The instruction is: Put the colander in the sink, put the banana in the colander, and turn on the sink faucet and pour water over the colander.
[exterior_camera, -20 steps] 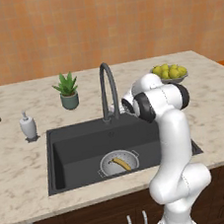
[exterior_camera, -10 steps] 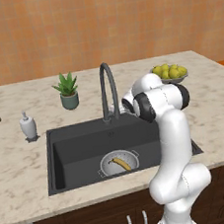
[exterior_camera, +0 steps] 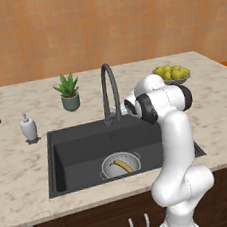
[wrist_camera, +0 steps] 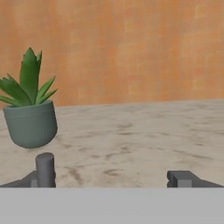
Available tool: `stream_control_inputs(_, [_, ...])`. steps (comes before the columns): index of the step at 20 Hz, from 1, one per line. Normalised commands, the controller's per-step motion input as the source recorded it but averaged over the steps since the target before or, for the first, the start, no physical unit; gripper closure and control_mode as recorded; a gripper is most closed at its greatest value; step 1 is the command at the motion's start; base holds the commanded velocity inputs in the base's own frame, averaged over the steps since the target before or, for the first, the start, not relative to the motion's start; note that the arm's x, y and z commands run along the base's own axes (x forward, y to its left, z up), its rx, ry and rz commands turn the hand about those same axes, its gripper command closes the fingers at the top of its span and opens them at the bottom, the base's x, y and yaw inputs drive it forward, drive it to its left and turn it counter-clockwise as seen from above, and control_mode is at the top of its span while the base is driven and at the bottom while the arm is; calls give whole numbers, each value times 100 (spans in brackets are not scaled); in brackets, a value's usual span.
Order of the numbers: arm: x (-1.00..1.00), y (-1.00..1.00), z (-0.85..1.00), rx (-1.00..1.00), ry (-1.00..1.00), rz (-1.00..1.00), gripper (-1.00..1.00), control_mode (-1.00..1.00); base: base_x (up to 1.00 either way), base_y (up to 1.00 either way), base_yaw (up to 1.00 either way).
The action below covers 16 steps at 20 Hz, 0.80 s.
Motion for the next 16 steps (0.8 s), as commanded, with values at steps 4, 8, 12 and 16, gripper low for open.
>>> stream_control_inputs(4, [0, -99, -24, 5, 0, 0, -100, -100, 0, 0, 0])
stream_control_inputs(8, [0, -100, -24, 5, 0, 0, -100, -100, 0, 0, 0])
stream_control_inputs(12, [0, -100, -23, 6, 0, 0, -100, -100, 0, 0, 0])
stream_control_inputs(16, [0, -98, -23, 4, 0, 0, -100, -100, 0, 0, 0])
